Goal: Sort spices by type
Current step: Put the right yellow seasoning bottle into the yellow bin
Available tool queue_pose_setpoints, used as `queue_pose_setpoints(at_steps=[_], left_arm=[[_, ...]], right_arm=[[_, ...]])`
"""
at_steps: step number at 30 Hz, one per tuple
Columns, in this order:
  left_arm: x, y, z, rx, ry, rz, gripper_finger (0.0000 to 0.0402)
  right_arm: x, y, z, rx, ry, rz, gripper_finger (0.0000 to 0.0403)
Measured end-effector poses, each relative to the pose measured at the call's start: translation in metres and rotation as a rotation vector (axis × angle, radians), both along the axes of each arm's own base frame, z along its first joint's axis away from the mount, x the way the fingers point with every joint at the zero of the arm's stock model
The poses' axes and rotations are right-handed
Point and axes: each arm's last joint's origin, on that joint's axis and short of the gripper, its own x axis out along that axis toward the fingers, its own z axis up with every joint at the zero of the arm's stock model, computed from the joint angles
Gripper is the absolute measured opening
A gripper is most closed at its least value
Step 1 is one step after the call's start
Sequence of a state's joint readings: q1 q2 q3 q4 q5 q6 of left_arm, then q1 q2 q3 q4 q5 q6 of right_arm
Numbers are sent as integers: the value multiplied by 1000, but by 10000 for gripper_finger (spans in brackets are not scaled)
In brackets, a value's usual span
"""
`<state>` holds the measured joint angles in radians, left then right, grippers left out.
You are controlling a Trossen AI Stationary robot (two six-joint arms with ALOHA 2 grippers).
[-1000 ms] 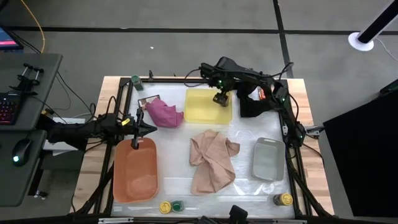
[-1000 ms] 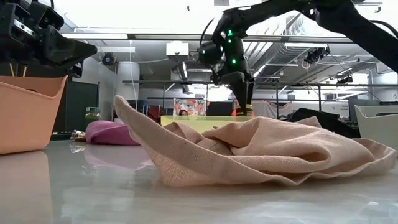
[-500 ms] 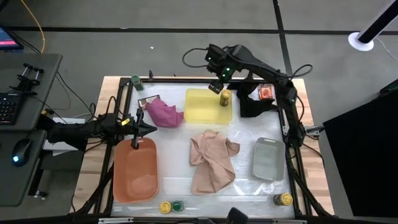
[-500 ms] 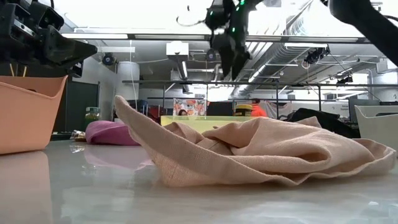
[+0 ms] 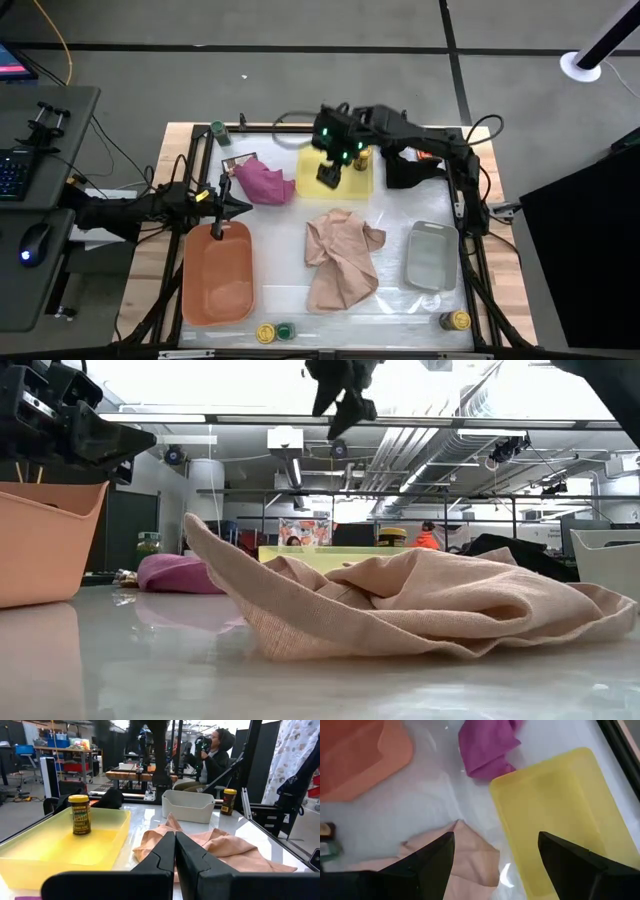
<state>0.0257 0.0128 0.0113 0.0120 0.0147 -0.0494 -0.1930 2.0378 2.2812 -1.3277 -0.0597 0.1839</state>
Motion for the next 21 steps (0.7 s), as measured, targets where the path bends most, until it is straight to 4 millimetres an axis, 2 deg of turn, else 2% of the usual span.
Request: queue_pose_setpoints(at_steps=[8, 12, 14, 17, 21], left_arm=[[0, 0, 0, 0, 0, 0, 0], [0, 0, 0, 0, 0, -1, 0], [0, 0, 0, 0, 0, -1, 0], [0, 0, 0, 0, 3, -1, 0], [0, 0, 0, 0, 1, -1, 0]], right_arm=[[-17, 59, -8, -43, 257, 7, 282], [-25, 87, -9, -35, 256, 12, 282], [-40, 98, -14, -38, 306, -16, 282], [-75, 107, -27, -7, 373, -115, 282], [-148, 117, -30, 122, 411, -321, 282]])
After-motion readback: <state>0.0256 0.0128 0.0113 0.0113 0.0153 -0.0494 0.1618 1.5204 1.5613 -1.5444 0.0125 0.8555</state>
